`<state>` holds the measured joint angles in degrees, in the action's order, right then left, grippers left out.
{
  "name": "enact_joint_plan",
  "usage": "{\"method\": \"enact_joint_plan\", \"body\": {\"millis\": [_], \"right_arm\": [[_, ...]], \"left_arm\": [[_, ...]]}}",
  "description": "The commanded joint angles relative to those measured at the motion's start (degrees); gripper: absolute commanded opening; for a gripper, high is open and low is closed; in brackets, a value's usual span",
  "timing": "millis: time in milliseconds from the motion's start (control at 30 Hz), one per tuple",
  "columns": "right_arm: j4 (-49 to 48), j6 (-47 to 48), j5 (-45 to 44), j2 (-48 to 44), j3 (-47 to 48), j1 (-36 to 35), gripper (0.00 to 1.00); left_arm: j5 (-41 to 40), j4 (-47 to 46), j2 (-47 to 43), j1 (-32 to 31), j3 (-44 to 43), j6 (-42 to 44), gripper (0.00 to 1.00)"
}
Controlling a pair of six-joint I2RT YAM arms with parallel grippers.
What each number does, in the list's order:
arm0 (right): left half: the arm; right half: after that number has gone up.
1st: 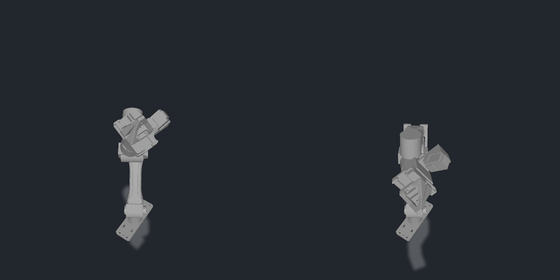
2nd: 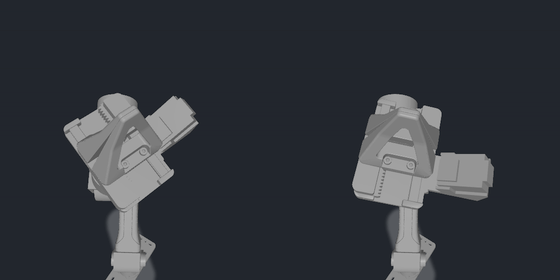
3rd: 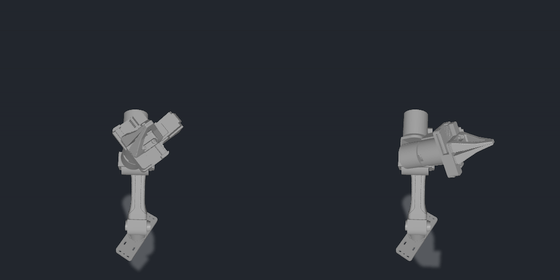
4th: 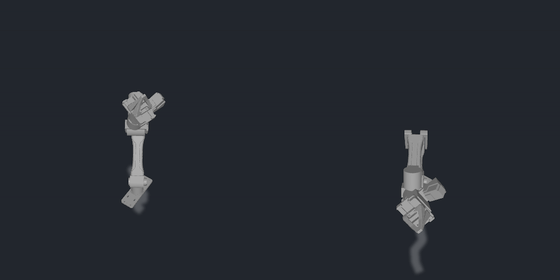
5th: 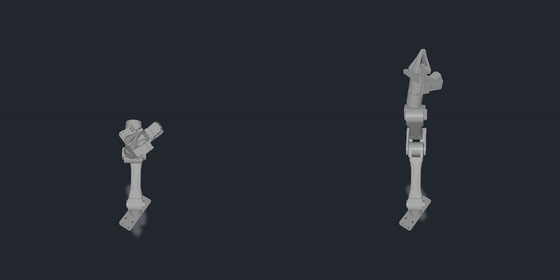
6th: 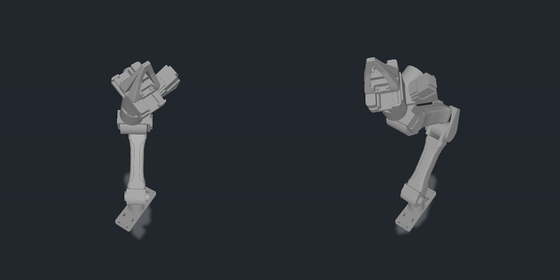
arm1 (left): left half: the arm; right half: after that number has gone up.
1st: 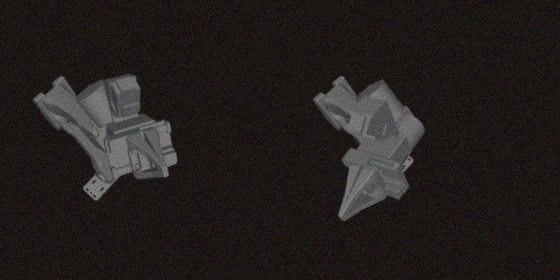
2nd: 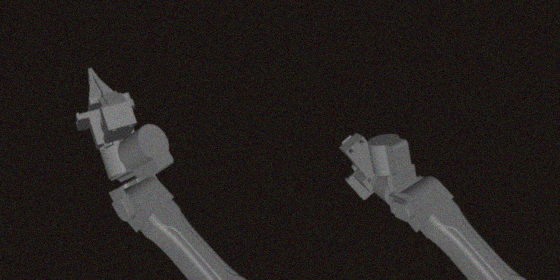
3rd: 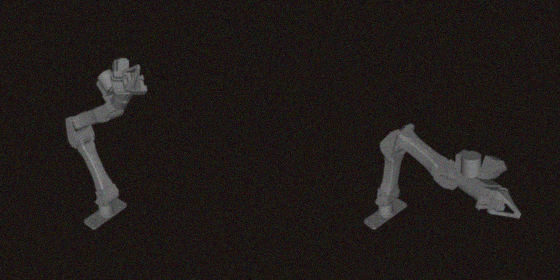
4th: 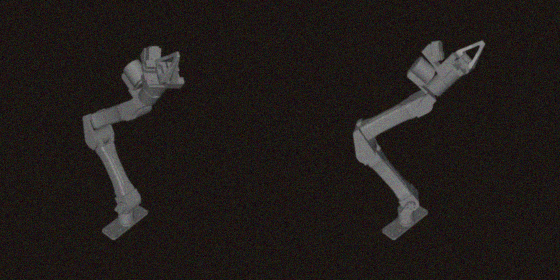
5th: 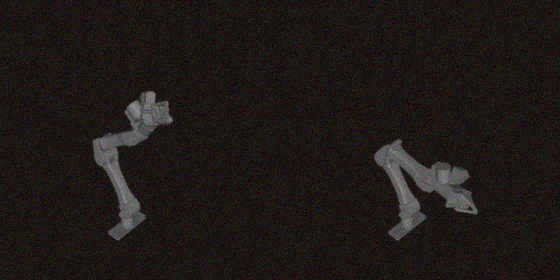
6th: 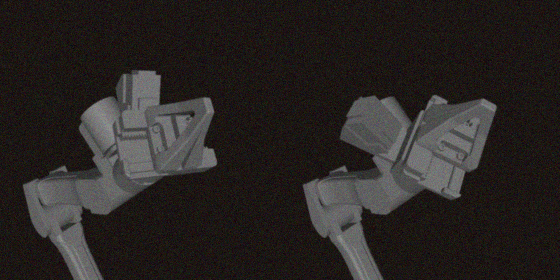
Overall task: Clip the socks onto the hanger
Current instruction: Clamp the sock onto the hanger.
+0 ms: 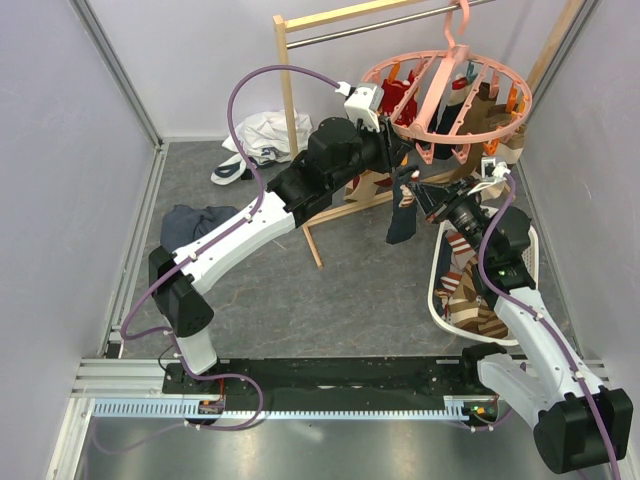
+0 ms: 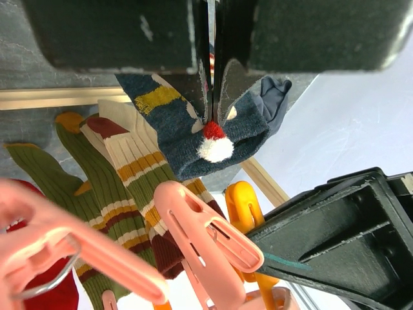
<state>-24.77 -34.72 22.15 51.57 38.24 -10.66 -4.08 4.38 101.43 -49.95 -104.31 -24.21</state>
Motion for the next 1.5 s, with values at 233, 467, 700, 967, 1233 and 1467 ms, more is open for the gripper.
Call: {"method": "enact_joint_plan", "body": {"millis": [233, 467, 700, 967, 1233, 1467], "right_arm": [[-3.5, -0.2, -0.8, -1.5, 2.2, -0.2, 0.0], [-4.5, -0.3, -1.3, -0.9, 3.2, -0.2, 0.0], [-4.9, -0.6, -1.3, 0.1, 4.1, -0.2, 0.0], [-5.3, -1.2, -0.4, -0.2, 2.5, -0.2, 0.0], [-4.8, -1.8, 0.9, -0.2, 0.2, -0.2, 0.0], [-4.2, -1.6, 0.4, -0.1, 0.2, -0.2, 0.0]], "left_arm": [[0.2, 0.1, -1.4, -0.1, -0.7, -0.4, 0.02], [0.2, 0.9, -1.2, -0.1, -0.9, 0.0, 0.02], [0.7, 1.4, -1.5, -0.1, -0.8, 0.2, 0.02], [0.4, 1.4, -1.6, -0.1, -1.6, 0.1, 0.02], [-0.4, 1.0, -0.7, -0.1, -3.3, -0.3, 0.02], [0.4, 0.3, -0.5, -0.1, -3.5, -0.8, 0.02]]}}
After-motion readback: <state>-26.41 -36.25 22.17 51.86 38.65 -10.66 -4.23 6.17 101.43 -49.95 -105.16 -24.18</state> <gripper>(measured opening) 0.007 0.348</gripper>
